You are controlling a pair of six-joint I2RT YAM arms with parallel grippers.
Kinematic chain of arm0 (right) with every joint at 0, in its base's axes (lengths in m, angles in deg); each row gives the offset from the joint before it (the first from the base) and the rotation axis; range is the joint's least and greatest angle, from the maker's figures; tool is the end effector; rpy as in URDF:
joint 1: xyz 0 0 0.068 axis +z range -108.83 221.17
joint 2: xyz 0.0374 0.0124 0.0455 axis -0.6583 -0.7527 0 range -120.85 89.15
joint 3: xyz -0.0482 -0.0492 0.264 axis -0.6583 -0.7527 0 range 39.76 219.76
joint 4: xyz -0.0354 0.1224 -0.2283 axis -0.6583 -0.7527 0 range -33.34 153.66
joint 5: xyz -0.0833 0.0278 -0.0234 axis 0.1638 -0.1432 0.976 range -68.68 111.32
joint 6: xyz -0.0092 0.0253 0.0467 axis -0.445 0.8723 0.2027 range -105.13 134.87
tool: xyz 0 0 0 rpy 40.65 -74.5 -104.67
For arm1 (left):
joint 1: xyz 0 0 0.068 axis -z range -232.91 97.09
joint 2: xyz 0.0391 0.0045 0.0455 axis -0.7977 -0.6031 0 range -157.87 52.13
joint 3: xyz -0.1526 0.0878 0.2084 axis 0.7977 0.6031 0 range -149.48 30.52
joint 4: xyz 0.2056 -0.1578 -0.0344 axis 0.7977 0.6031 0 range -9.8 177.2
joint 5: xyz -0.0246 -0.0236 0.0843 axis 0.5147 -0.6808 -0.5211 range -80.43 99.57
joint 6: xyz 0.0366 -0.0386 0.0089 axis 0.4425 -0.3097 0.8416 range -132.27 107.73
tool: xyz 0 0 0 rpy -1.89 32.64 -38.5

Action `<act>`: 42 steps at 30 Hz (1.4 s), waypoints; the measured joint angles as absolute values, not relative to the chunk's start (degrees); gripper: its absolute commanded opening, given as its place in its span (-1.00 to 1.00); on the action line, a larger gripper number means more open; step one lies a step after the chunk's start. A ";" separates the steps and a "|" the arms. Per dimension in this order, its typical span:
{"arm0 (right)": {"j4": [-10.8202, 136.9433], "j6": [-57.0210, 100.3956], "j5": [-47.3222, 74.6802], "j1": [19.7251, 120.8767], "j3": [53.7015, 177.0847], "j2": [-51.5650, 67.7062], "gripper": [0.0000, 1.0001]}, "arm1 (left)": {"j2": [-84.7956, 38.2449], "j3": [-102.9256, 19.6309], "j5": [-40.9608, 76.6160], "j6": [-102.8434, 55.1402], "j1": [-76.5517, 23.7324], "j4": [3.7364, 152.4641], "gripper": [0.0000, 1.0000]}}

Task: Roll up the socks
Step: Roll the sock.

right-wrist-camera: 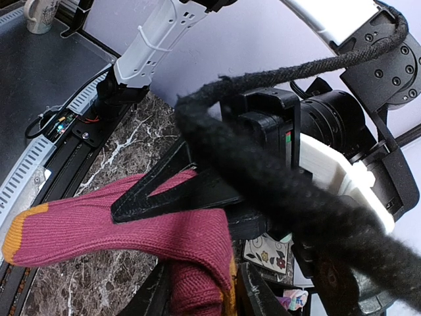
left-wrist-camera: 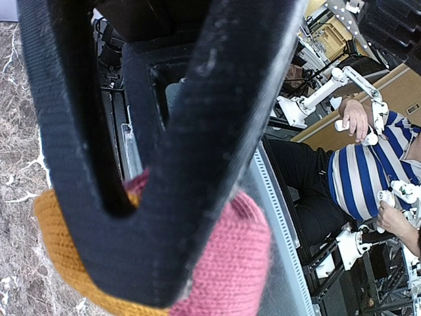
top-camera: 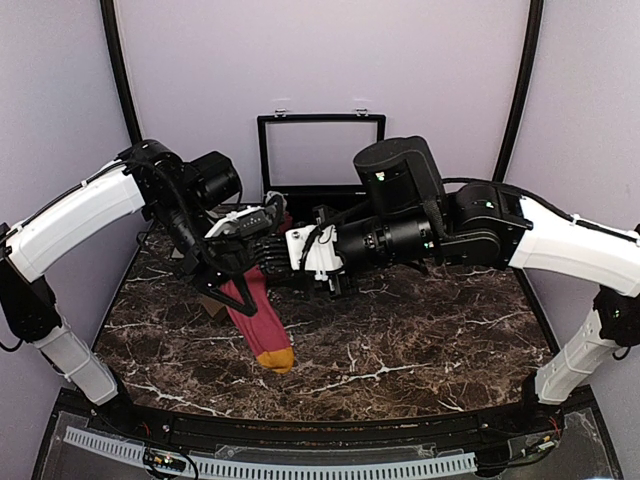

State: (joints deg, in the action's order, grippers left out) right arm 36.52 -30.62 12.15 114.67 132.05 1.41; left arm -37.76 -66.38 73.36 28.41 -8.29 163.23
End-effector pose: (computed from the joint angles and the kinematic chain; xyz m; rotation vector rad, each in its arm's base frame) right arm 0.0938 0.3371 0.4146 -1.7665 0.9173 0.4754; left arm 0.1748 -0.2173 0.3799 1.8435 1.7181 -1.5736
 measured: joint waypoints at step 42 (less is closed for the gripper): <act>69.59 28.76 27.28 113.82 115.88 0.84 -1.00 | -12.03 -41.14 7.76 46.10 1.72 112.93 -1.00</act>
State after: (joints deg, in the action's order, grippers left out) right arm 69.59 28.76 27.28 113.82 115.88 0.84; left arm -12.03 -41.14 7.76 46.10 1.72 112.93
